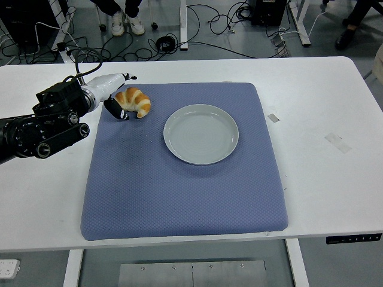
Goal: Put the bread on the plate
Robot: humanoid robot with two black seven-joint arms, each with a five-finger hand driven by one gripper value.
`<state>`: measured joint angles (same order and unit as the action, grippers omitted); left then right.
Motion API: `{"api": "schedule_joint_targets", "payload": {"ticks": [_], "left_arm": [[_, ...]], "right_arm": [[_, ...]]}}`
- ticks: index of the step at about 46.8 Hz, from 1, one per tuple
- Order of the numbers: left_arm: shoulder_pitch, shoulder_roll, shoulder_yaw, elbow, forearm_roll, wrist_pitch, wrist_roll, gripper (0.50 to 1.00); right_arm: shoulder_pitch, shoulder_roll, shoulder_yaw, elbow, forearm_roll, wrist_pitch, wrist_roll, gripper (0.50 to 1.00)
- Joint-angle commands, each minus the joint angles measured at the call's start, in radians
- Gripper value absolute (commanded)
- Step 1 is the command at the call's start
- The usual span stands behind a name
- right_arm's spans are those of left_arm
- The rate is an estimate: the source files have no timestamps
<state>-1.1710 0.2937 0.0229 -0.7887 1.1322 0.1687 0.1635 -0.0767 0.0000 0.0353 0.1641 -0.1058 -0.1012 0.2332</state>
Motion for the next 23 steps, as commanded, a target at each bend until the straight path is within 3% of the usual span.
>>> {"api": "schedule_joint_targets", "payload": {"ticks": [1,8,23], "left_arm": [[0.001,-0.002,0.0,0.012,0.0,-0.001,-0.002,0.961],[-0.001,-0.001,-0.001,0.016,-0.002,-0.018,-0.002,0.954],[-0.002,-0.008,-0.009,0.032,-0.005,-0.035,-0.007,0.862]], "right_arm": [[0.0,0.0,0.0,0.0,0.0,0.0,0.0,1.0],[0.0,0.0,0.0,0.0,0.0,0.0,0.0,1.0],[0.0,0.0,0.0,0.0,0.0,0.0,0.0,1.0]]}}
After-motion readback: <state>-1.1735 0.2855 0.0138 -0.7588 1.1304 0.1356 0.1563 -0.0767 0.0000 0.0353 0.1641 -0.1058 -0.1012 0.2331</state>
